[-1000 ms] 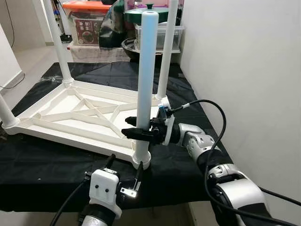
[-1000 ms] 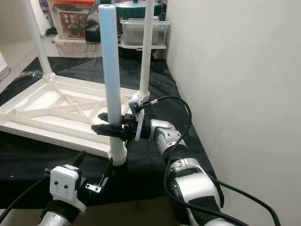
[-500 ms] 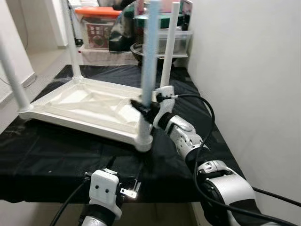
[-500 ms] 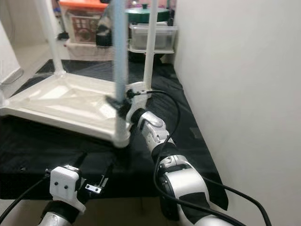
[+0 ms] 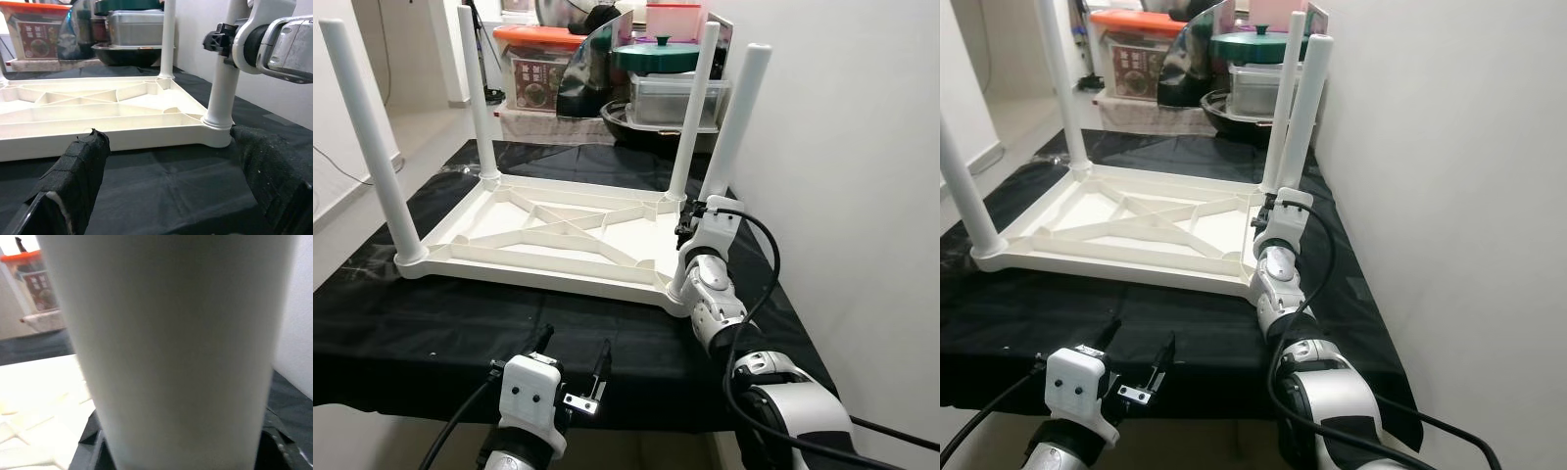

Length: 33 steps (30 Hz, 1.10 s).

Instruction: Building children table

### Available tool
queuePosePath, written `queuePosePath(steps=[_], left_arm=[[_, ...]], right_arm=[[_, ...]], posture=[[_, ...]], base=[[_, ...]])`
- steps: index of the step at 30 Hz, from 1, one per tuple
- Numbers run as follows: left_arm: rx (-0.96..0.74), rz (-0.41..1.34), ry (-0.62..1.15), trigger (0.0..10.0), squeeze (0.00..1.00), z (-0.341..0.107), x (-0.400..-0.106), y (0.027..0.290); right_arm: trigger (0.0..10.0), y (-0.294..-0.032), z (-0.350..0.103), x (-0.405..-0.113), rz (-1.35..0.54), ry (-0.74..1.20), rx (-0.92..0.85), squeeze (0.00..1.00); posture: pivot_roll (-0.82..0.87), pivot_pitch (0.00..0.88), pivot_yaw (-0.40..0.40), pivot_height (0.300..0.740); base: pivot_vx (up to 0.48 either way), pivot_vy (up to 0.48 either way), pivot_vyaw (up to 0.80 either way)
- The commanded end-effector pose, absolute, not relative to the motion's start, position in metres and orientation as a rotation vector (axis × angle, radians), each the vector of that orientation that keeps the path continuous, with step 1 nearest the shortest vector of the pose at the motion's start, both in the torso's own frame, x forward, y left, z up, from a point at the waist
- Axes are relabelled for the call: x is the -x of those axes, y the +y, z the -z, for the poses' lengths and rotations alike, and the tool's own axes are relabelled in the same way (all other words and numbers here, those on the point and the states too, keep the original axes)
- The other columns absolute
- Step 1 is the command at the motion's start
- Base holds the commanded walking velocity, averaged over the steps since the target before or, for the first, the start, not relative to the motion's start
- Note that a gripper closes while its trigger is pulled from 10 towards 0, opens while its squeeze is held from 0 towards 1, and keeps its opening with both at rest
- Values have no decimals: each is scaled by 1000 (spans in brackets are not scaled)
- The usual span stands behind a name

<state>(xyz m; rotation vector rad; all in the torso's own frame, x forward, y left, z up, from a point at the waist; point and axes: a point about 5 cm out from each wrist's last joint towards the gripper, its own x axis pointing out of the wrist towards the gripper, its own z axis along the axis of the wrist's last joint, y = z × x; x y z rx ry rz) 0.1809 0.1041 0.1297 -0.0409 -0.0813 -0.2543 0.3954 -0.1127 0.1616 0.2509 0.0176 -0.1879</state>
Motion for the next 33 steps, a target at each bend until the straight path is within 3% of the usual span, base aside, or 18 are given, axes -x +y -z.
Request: queuePosePath(steps=[1, 2, 4, 5, 8, 10, 12, 14, 15, 16, 17, 19, 20, 22, 24, 27, 32, 33], left_arm=[[35, 258, -71, 10000, 0, -127, -180, 104], [35, 258, -71, 10000, 0, -127, -180, 104], [35, 258, -70, 10000, 0, -126, -180, 104], [36, 258, -70, 10000, 0, -126, -180, 104], [36, 257, -71, 10000, 0, -127, -180, 104], [36, 257, -71, 10000, 0, -127, -180, 104], [36, 256, -72, 10000, 0, -127, -180, 104], [36, 256, -72, 10000, 0, -127, -180, 104], [36, 256, -72, 10000, 0, -127, -180, 104], [36, 256, -72, 10000, 0, -127, -180, 104], [36, 257, -72, 10000, 0, -127, -180, 103], [36, 257, -72, 10000, 0, -127, -180, 103], [37, 257, -73, 10000, 0, -128, -181, 103], [37, 256, -74, 10000, 0, -128, -181, 103], [37, 256, -74, 10000, 0, -128, -181, 103], [36, 254, -75, 10000, 0, -129, -181, 104], [35, 255, -74, 10000, 0, -129, -180, 104], [35, 254, -73, 10000, 0, -129, -180, 105]], right_arm=[[10000, -116, -138, -389, 217, 122, -297, 0], [10000, -110, -143, -390, 179, 87, -294, 1000], [10000, -99, -151, -392, 88, 50, -313, 1000], [10000, -89, -158, -393, -15, 11, -336, 0], [10000, -65, -173, -392, -333, -48, -420, 0], [10000, -65, -173, -392, -333, -48, -420, 0], [10000, -59, -178, -390, -543, -51, -428, 0], [10000, -59, -178, -390, -543, -51, -428, 0], [10000, -59, -180, -387, -702, -40, -425, 0], [10000, -59, -180, -387, -702, -40, -425, 0], [10000, -62, -181, -382, -890, -13, -419, 0], [10000, -62, -181, -382, -890, -13, -419, 0], [10000, -67, -182, -375, -1089, 17, -418, 0], [10000, -71, -181, -365, -1271, 37, -402, 0], [10000, -71, -181, -365, -1271, 37, -402, 0], [10000, -70, -176, -349, -1553, 94, -341, 0], [10000, -63, -178, -341, -1685, 99, -348, 0], [4510, -60, -178, -341, -1691, 104, -338, 0]], posture=[[67, 0, -50, 740], [63, 0, -48, 740], [63, 0, -48, 740], [63, 0, -48, 740], [63, 0, -48, 740], [63, 0, -48, 740], [67, 0, -52, 740], [67, 0, -52, 740], [67, 0, -52, 740], [67, 0, -52, 740], [67, 0, -52, 740], [67, 0, -52, 740], [67, 0, -55, 740], [67, 0, -55, 740], [67, 0, -55, 740], [74, 0, -54, 740], [77, 0, -52, 740], [77, 0, -52, 740]], base=[[0, 0, 0], [0, 0, 0], [0, 0, 0], [0, 0, 0], [0, 0, 0], [0, 0, 0], [0, 0, 0], [0, 0, 0], [0, 0, 0], [0, 0, 0], [0, 0, 0], [0, 0, 0], [0, 0, 0], [0, 0, 0], [0, 0, 0], [0, 0, 0], [0, 0, 0], [0, 0, 0]])
